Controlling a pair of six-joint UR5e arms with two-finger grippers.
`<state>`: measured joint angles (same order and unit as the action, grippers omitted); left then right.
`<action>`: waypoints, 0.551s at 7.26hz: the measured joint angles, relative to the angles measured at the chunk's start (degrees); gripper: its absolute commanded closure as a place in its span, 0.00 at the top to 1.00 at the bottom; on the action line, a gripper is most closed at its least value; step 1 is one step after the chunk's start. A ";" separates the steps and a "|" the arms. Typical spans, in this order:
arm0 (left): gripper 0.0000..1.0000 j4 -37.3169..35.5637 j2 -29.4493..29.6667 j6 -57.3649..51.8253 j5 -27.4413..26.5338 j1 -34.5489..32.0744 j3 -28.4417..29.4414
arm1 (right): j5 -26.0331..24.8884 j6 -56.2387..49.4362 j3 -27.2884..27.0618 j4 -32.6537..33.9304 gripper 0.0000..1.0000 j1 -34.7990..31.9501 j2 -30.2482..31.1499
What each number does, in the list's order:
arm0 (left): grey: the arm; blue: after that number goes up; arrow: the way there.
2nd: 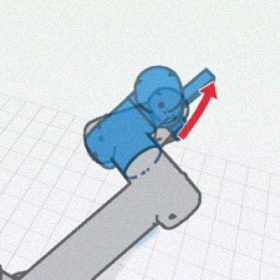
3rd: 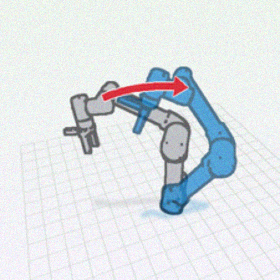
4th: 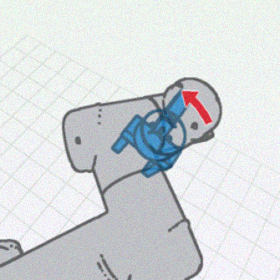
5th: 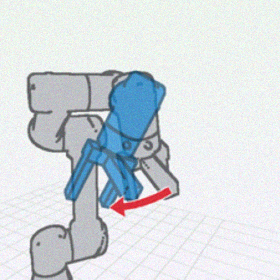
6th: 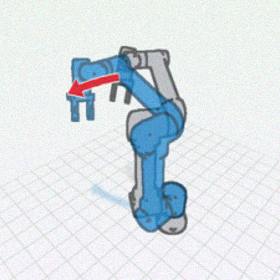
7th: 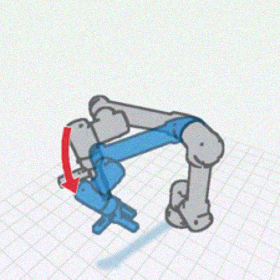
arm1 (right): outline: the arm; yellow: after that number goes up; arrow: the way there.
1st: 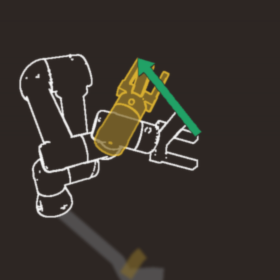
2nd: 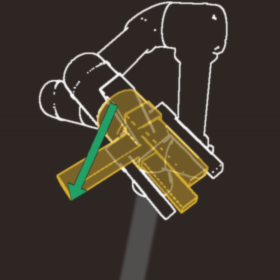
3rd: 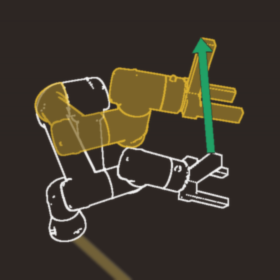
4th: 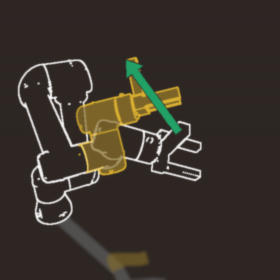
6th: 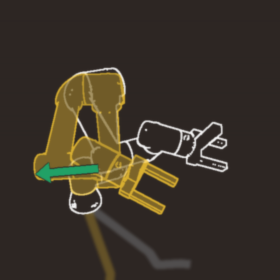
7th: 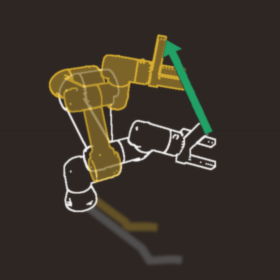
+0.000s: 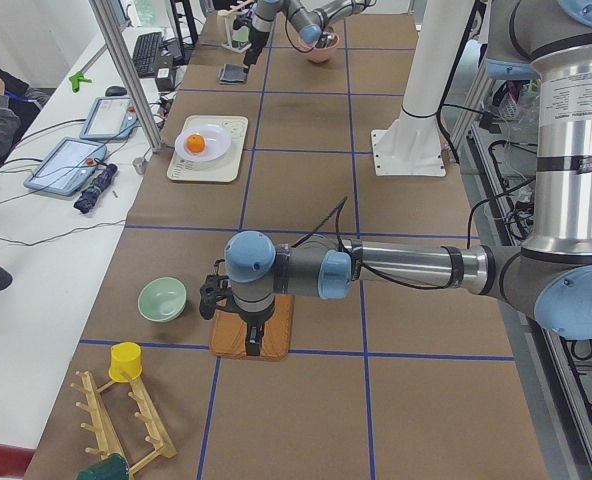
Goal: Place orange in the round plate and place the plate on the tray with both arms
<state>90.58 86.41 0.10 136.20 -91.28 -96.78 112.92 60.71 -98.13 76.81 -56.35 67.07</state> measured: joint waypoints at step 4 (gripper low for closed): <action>1.00 0.18 -0.01 -0.05 0.02 0.02 0.01 | 8.49 -49.46 -0.51 6.94 1.00 -20.78 17.36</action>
<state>90.76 86.40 0.04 136.23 -91.26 -96.77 121.41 11.26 -98.64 83.75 -77.13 84.43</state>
